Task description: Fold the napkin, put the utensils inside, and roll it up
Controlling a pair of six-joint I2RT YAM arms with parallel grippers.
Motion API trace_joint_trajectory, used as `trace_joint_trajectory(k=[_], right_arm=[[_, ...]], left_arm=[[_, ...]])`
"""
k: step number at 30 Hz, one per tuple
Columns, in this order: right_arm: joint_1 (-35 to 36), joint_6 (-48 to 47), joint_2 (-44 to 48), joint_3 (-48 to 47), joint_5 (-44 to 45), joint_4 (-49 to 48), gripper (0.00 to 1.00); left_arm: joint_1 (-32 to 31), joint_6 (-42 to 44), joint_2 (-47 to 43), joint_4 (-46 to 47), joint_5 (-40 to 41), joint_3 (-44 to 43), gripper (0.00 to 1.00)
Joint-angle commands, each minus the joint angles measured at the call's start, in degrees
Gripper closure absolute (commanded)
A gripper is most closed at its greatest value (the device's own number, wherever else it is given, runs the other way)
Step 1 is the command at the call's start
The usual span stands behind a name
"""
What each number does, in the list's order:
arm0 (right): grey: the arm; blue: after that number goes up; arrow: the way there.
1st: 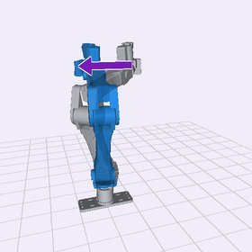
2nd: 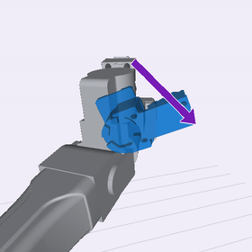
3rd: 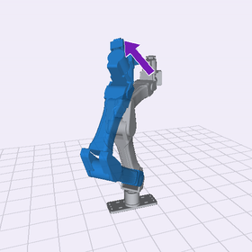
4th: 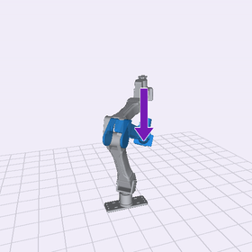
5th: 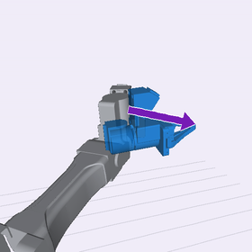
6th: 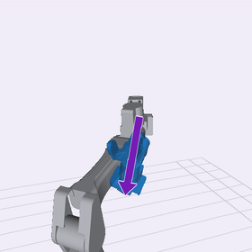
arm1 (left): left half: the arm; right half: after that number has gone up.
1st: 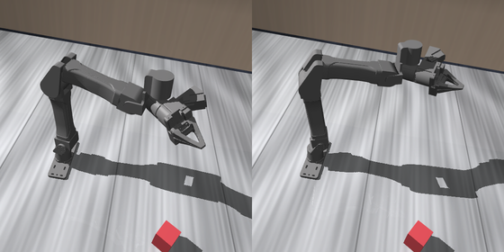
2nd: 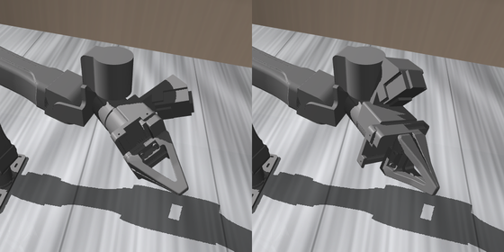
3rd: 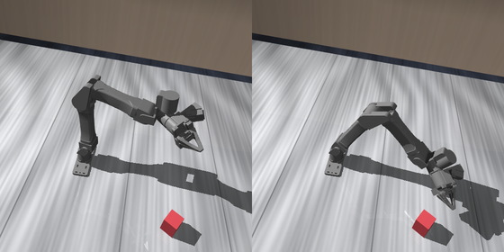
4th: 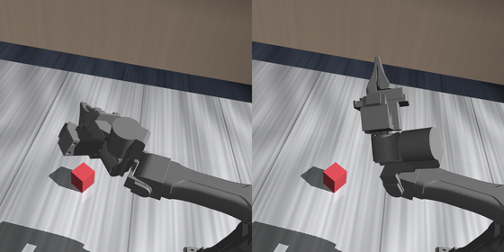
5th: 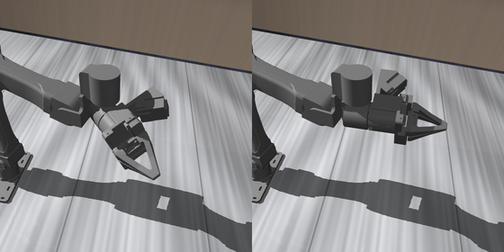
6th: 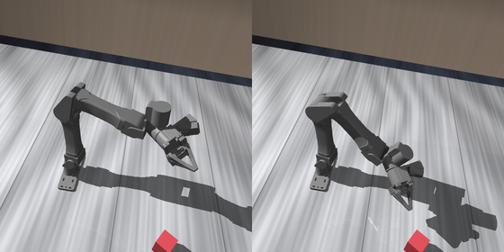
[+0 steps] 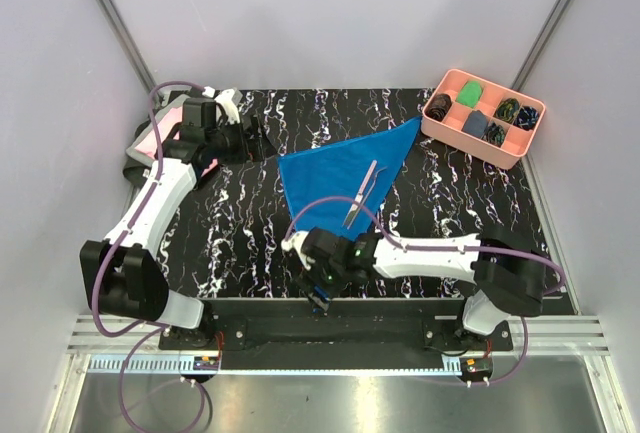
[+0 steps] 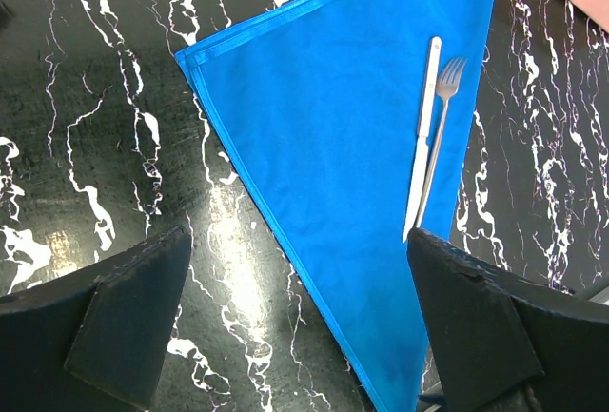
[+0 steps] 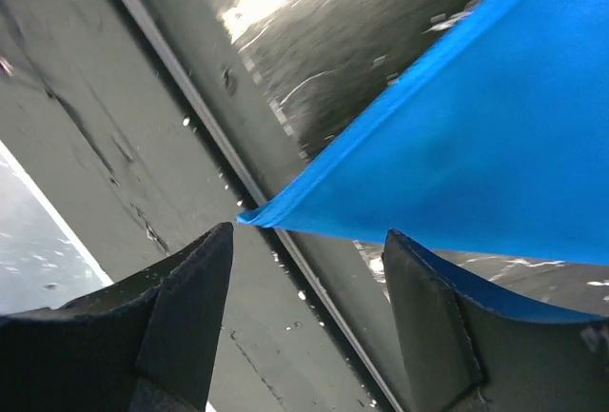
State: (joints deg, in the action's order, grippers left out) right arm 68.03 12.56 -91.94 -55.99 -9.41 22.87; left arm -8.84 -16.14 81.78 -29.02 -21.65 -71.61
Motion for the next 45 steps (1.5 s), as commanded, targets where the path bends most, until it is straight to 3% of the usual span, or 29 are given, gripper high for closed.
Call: trace_joint_trajectory(k=[1,11,26,30,38,45], right_arm=[[6.13,-1.84,2.2,0.61,9.14,-2.04,0.27],[15.2,-3.15,-3.23,-3.25,20.56,-1.61,0.26],[17.84,-5.44,-8.52,-5.45,26.98,1.38,0.31],[17.93,-5.52,-8.96,-5.01,28.65,1.3,0.39],[17.93,-5.61,-9.04,-4.22,33.31,1.56,0.64],[17.84,-5.53,-9.22,-4.83,34.98,1.74,0.75]], left_arm=[[0.14,-0.29,-2.76,1.15,-0.59,-1.86,0.01],[0.14,-0.82,-1.89,1.51,-1.11,-1.69,0.01],[0.14,-1.35,-2.24,1.77,-1.99,-1.6,0.01],[0.14,-1.79,-2.15,2.21,-2.96,-1.42,0.01],[0.14,-2.58,-2.32,3.0,-4.63,-1.16,0.01],[0.23,-2.67,-2.41,3.26,-4.89,-0.98,0.01]])
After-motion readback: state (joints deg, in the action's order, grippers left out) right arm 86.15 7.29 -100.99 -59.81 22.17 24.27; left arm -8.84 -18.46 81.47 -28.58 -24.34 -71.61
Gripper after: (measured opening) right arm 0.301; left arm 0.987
